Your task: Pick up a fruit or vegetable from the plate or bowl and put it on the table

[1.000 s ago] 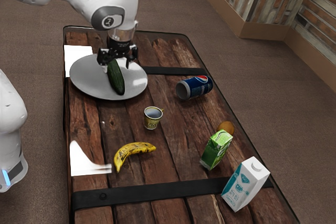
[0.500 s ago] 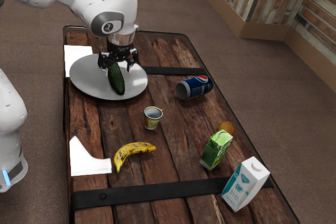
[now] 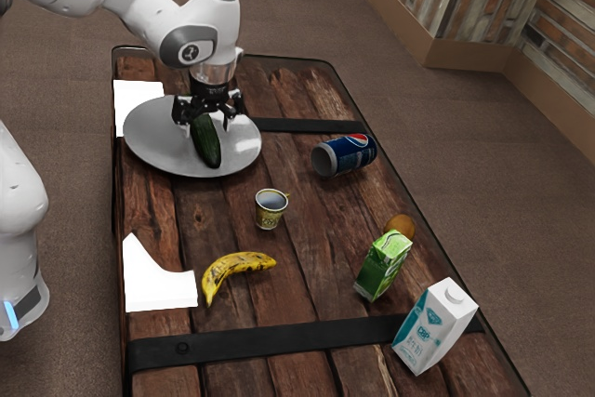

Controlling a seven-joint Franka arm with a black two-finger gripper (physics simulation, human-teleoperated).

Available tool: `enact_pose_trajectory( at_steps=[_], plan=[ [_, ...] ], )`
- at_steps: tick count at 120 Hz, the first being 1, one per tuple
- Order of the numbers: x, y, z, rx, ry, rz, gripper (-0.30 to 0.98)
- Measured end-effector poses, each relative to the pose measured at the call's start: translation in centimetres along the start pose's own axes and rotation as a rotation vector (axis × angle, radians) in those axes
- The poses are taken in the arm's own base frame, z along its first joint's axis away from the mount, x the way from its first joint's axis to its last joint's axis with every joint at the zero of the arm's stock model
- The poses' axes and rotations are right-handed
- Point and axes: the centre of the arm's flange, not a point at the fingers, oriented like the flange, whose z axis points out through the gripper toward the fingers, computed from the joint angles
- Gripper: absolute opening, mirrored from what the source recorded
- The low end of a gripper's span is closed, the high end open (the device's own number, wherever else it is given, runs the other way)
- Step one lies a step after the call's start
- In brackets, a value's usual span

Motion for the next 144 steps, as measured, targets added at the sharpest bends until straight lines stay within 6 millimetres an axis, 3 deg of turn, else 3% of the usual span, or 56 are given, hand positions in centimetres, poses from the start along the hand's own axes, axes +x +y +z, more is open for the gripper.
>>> enact_pose_trajectory(
  at_steps=[16,40,62,84,96,114,131,144],
  plan=[
    [0.3,0.0,0.2,0.0,-0.002,-0.003,0.67],
    [1.9,-0.6,0.4,0.005,-0.015,-0.021,0.29],
    [2.0,-0.7,0.3,0.011,-0.019,-0.012,0.17],
    [2.5,0.3,-2.9,-0.011,-0.016,-0.009,0.15],
    [3.0,1.9,-6.4,-0.041,-0.019,-0.009,0.14],
    [4.4,6.8,-10.9,-0.065,-0.027,-0.012,0.14],
    [7.6,10.9,-10.8,-0.029,-0.048,-0.046,0.14],
    [10.8,12.5,-10.1,0.0,-0.06,-0.085,0.14]
  ],
)
